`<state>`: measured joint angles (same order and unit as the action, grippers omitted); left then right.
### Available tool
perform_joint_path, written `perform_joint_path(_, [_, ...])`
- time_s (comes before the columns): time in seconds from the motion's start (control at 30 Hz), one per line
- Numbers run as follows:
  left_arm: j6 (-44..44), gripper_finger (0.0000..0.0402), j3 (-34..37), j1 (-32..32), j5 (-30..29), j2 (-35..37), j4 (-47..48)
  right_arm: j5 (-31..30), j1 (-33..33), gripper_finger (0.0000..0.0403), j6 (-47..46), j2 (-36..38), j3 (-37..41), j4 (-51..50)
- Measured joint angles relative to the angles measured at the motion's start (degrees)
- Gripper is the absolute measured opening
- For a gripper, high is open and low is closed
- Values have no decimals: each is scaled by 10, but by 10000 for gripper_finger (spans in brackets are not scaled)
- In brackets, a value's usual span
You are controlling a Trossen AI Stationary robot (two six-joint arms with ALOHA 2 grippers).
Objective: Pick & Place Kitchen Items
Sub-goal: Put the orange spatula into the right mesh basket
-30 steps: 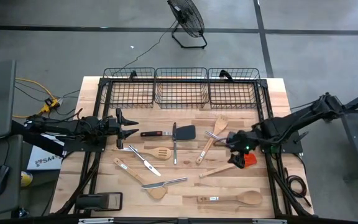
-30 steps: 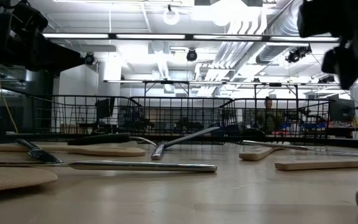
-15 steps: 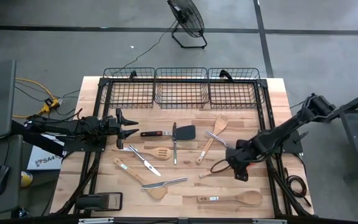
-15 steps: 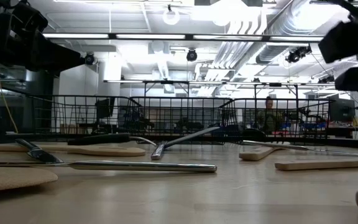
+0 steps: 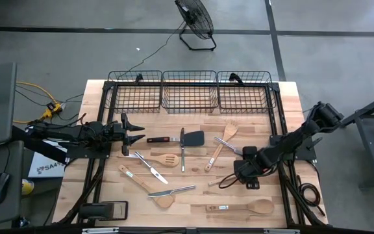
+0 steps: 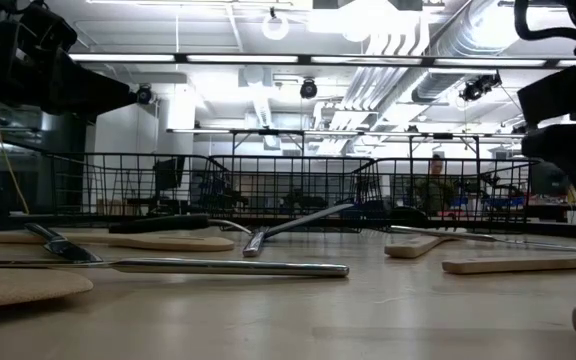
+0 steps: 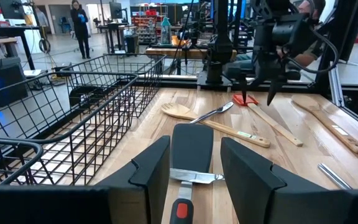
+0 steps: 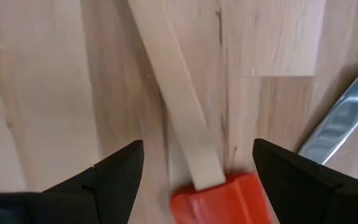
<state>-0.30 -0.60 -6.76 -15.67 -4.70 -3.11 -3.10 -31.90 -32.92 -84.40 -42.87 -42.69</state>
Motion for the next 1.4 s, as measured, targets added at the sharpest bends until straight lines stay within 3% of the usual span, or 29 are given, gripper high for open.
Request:
perform_joint_path(0.93, [0, 141, 0, 0, 0, 0, 0, -11, 0, 295, 107, -4, 1, 10])
perform_joint_path(1.4, [0, 141, 0, 0, 0, 0, 0, 2, 0, 295, 108, -66, -1, 56])
